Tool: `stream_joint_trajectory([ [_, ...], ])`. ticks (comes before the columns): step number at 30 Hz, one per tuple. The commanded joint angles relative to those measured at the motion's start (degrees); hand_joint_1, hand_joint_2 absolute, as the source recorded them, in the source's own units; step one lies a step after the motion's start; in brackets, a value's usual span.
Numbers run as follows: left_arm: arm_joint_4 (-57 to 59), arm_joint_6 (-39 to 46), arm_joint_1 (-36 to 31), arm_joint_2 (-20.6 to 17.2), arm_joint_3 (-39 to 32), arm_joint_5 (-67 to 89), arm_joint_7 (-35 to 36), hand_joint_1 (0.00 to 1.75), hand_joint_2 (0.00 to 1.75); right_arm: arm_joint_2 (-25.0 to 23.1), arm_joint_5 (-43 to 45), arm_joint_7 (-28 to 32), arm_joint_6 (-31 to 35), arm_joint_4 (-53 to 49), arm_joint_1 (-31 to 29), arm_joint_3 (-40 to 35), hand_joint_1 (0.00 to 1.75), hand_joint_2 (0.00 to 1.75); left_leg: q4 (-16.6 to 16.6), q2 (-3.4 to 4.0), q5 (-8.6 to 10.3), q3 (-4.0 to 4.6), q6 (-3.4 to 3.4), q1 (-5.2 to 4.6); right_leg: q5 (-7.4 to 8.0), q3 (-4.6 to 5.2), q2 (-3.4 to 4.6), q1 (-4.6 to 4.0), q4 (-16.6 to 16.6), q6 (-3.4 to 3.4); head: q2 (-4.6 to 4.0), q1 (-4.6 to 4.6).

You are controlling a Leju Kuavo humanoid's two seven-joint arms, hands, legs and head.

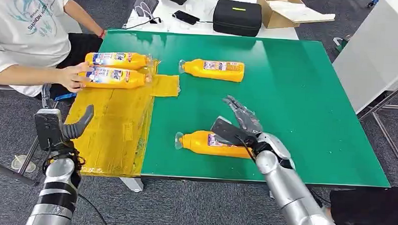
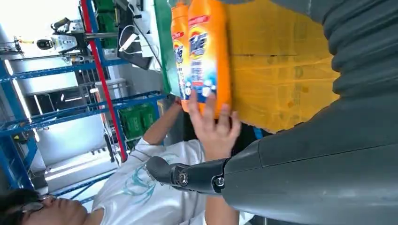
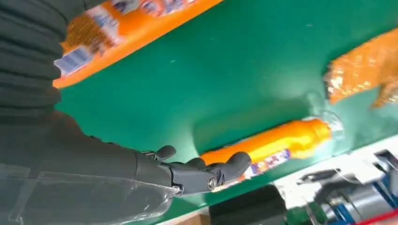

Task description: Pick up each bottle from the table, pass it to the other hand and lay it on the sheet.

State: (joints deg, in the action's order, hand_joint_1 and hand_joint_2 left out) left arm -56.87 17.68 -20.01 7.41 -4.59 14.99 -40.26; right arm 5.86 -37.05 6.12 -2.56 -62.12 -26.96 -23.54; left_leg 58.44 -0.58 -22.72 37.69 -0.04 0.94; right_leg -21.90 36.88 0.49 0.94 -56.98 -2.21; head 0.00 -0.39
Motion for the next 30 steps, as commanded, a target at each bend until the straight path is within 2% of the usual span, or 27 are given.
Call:
stream_joint_trajectory([
  [1, 4.37, -0.82, -2.79, 0.41, 1.43, 1.17, 0.26, 0.00, 1.75, 6.79, 5.19, 1.24, -7.74, 5.59, -6.51, -7.62, 0.00, 1.75, 0.06, -0.04, -0.11, -0.25, 0.07, 0.01, -0.13, -0.30, -0.15, -0.06, -0.03, 0.10, 0.00, 0.02],
  [6, 4.44, -0.88, -2.95, 0.44, 1.52, 1.16, 0.26, 0.00, 1.75, 6.97, 5.95, 1.45, -8.39, 5.69, -6.67, -7.94, 0.00, 1.75, 0.02, -0.01, -0.10, -0.23, 0.07, 0.01, -0.11, -0.26, -0.11, -0.06, 0.01, 0.09, 0.00, 0.00],
  [8, 5.43, -0.71, -3.80, 0.47, 2.15, 1.66, 0.26, 0.00, 1.75, 8.51, 9.45, 2.17, -10.66, 5.96, -7.43, -10.29, 0.00, 1.75, 0.02, 0.02, -0.07, -0.11, 0.05, 0.00, -0.07, -0.13, -0.06, -0.03, -0.01, 0.07, 0.00, 0.00],
  [9, 5.29, -0.45, -3.86, 0.45, 2.57, 1.80, 0.26, 0.00, 1.75, 8.92, 10.82, 2.49, -11.45, 6.08, -7.63, -10.90, 0.00, 1.75, 0.05, 0.06, -0.19, -0.37, 0.09, 0.02, -0.18, -0.41, -0.09, -0.08, -0.01, 0.15, 0.00, 0.00],
  [10, 5.58, -1.05, -4.21, 0.60, 2.92, 1.41, 0.26, 0.00, 1.75, 9.43, 12.45, 2.97, -12.36, 6.37, -7.91, -11.82, 0.00, 1.75, 0.04, -0.04, -0.06, -0.10, 0.05, 0.00, -0.08, -0.14, -0.12, -0.03, -0.02, 0.07, 0.00, 0.00],
  [13, 6.86, -1.33, -5.27, 1.07, 4.25, 1.65, 0.26, 0.00, 1.75, 11.34, 17.15, 4.50, -15.54, 6.45, -8.49, -14.71, 0.00, 1.75, 0.05, -0.06, -0.07, -0.12, 0.05, 0.00, -0.10, -0.17, -0.14, -0.03, -0.03, 0.08, 0.00, 0.00],
  [18, 7.93, -3.63, -5.89, 2.09, 6.26, 1.02, 0.26, 0.00, 1.75, 16.54, 23.62, 5.13, -21.14, 3.87, -10.34, -20.20, 0.00, 1.75, 0.04, -0.10, -0.03, -0.02, 0.06, -0.05, -0.08, -0.07, -0.17, 0.02, -0.04, 0.05, 0.00, 0.00],
  [22, 9.50, -4.19, -6.24, 2.26, 6.51, -0.06, 0.26, 0.00, 1.75, 20.35, 25.88, 3.25, -22.53, 1.93, -11.54, -24.99, 0.00, 1.75, 0.09, -0.05, -0.10, -0.09, 0.08, -0.09, -0.12, -0.14, -0.14, 0.03, -0.08, 0.06, 0.00, -0.02],
  [25, 10.42, -4.44, -6.46, 2.48, 6.92, -0.40, 0.26, 0.00, 1.75, 20.13, 24.79, 2.13, -21.26, 4.06, -11.36, -28.34, 0.00, 1.75, 0.02, -0.02, -0.06, -0.06, 0.05, -0.10, -0.06, -0.10, -0.08, 0.04, -0.01, 0.05, 0.00, 0.00],
  [26, 10.43, -4.45, -6.35, 2.52, 7.08, -0.49, 0.26, 0.00, 1.75, 19.46, 23.39, 1.15, -19.59, 5.36, -11.07, -29.62, 0.00, 1.75, 0.06, 0.01, -0.18, -0.33, 0.09, -0.08, -0.17, -0.39, -0.12, -0.01, -0.01, 0.12, 0.02, -0.02],
  [27, 10.44, -4.38, -6.29, 2.53, 7.15, -0.49, 0.28, 0.00, 1.75, 19.03, 23.15, 1.06, -19.13, 6.02, -10.83, -30.05, 0.00, 1.75, 0.00, -0.01, -0.06, -0.09, 0.04, -0.08, -0.04, -0.14, -0.07, 0.02, 0.03, 0.05, 0.00, 0.00],
  [30, 10.39, -4.37, -5.86, 2.54, 7.20, -0.40, 0.66, 0.00, 1.75, 17.21, 19.99, 0.25, -15.68, 8.92, -10.21, -30.97, 0.00, 1.75, -0.03, 0.03, -0.10, -0.22, 0.04, -0.05, -0.06, -0.25, -0.04, -0.02, 0.06, 0.09, 0.00, -0.02],
])
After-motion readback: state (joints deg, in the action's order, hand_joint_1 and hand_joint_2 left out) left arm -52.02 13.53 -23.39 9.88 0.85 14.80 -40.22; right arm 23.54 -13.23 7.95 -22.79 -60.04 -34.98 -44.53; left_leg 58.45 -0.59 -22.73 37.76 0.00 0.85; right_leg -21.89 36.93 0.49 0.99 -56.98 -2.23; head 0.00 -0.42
